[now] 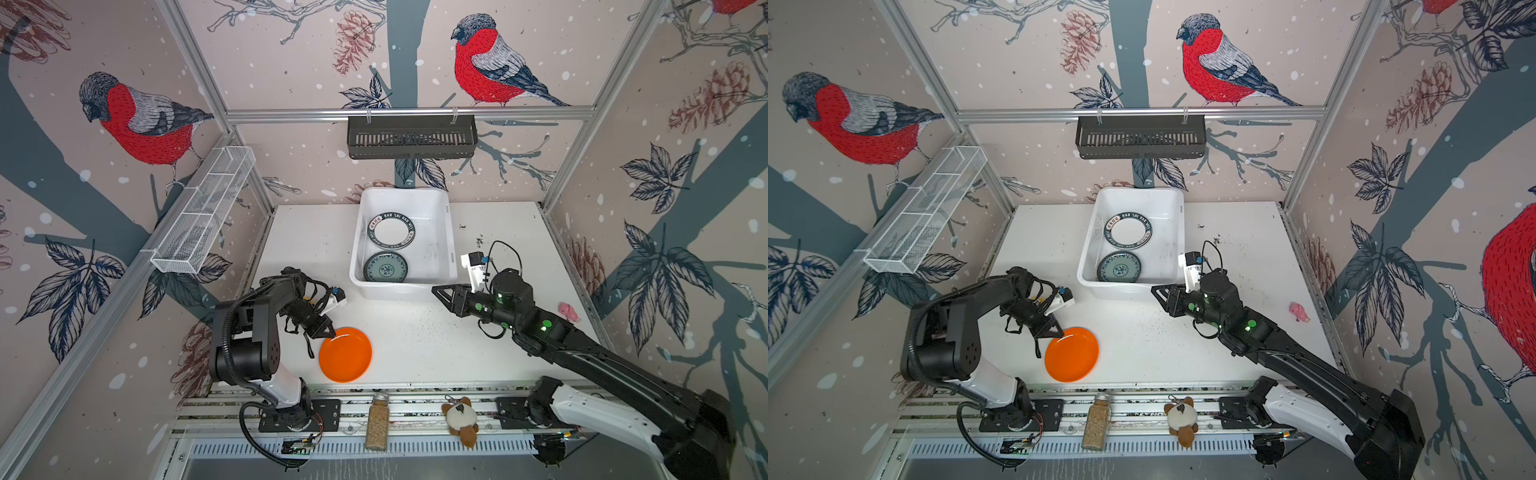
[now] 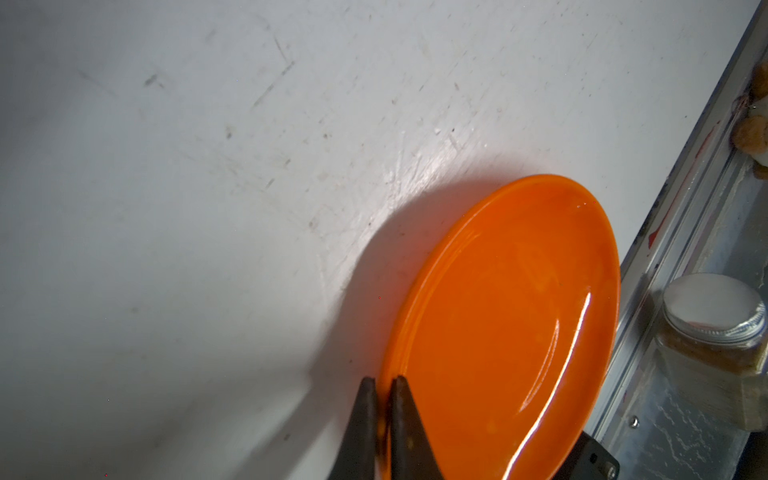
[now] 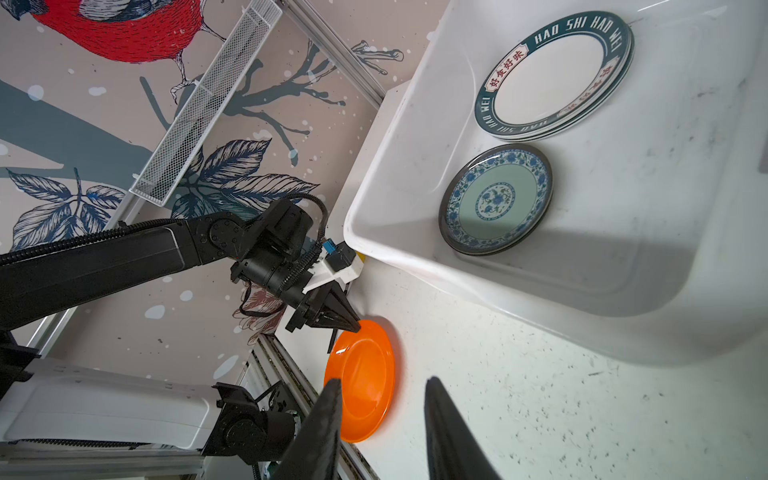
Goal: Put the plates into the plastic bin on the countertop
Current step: 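Tilt the orange plate up on its edge with the left gripper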
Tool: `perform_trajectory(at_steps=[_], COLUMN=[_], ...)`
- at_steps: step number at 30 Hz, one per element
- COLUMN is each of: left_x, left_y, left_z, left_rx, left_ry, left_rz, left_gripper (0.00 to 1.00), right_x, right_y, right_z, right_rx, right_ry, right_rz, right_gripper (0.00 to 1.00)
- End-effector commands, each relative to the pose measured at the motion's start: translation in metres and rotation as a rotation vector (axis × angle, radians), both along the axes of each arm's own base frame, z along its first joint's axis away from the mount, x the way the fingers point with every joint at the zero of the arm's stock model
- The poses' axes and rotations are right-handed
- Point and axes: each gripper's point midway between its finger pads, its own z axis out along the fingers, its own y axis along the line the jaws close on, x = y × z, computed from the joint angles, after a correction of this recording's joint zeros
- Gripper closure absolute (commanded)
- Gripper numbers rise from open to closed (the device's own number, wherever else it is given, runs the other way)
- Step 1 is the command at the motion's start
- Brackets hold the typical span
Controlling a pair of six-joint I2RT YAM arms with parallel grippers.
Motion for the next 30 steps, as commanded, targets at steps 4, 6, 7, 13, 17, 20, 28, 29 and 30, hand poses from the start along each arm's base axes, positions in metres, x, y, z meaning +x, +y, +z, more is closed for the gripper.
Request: perform_trajectory(at_steps=[4, 6, 7, 13, 17, 20, 28, 29, 30], left_x=[0.006, 0.006, 0.007, 0.012, 0.016, 0.018, 0.02, 0.02, 0.02], left_y=[0.004, 0.004, 0.004, 0.006, 0.007, 0.007, 0.006, 0.006, 0.006], left_z=[-0.001, 0.0, 0.001, 0.009, 0.018, 0.022, 0.033, 0.033, 0.035], left_rx=[0.024, 0.023, 0.023, 0.011, -0.015, -0.021, -0.034, -0.036, -0.039], left_ry=[-0.031, -0.031, -0.034, -0.038, -0.029, -0.031, -0.03, -0.029, -0.029], left_rz=[-0.013, -0.012, -0.012, -0.007, -0.002, -0.01, -0.028, -0.03, -0.03], left_gripper=[1.0, 1.0, 1.0, 1.0, 1.0, 1.0, 1.0, 1.0, 1.0], right_x=[0.004, 0.004, 0.004, 0.005, 0.005, 0.005, 0.006, 0.006, 0.006], right_y=[0.0, 0.0, 0.0, 0.0, 0.001, 0.002, 0.007, 0.009, 0.01], right_z=[0.011, 0.011, 0.012, 0.017, 0.019, 0.023, 0.027, 0.027, 0.027], right_rx=[0.028, 0.028, 0.03, 0.033, 0.038, 0.043, 0.046, 0.045, 0.044], right_ry=[-0.035, -0.036, -0.036, -0.044, -0.045, -0.049, -0.048, -0.045, -0.042], right_rz=[-0.015, -0.017, -0.016, -0.016, -0.013, -0.01, 0.011, 0.016, 0.021], right_gripper=[0.65, 0.65, 0.65, 0.65, 0.65, 0.65, 0.62, 0.6, 0.57])
